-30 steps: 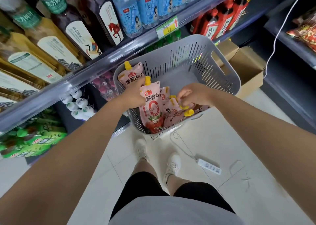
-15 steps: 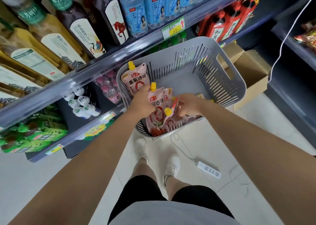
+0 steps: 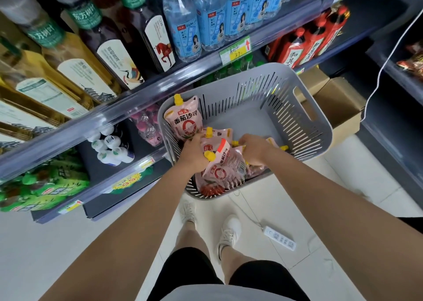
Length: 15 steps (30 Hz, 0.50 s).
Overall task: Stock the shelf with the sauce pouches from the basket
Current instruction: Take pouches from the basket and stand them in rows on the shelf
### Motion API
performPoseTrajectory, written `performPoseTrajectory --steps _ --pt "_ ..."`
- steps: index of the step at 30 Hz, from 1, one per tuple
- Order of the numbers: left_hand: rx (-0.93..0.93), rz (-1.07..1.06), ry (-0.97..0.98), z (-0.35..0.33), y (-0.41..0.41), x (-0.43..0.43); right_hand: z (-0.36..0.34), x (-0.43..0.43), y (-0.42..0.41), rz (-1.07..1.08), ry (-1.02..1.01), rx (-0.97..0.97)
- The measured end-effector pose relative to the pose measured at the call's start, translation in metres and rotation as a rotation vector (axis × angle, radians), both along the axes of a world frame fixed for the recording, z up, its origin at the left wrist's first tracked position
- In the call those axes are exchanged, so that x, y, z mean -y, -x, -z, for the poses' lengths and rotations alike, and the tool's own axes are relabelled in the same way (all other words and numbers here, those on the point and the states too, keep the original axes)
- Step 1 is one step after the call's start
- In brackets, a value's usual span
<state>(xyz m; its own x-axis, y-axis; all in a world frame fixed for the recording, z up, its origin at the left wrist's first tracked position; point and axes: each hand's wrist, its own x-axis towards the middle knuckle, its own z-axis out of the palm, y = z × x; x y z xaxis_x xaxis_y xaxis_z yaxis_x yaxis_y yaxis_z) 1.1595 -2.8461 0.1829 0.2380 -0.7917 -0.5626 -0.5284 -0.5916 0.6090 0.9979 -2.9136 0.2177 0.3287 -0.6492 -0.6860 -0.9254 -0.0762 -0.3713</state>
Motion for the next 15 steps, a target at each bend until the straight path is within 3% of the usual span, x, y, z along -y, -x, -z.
performPoseTrajectory --steps 2,4,11,15 --pt "-0.022 -0.077 -0.043 0.002 0.003 0.001 -0.001 -0.006 -0.007 -0.153 -0.152 -0.03" --pt "-0.03 -0.165 -0.05 0.001 0.006 0.003 0.003 -0.014 -0.014 -0.175 -0.216 -0.055" --pt "-0.102 -0.52 -0.195 0.003 0.02 0.026 0.035 -0.031 -0.034 0.234 0.056 0.122" --pt "-0.11 -0.477 -0.243 0.006 0.021 0.029 0.036 -0.014 -0.029 0.453 -0.064 0.264"
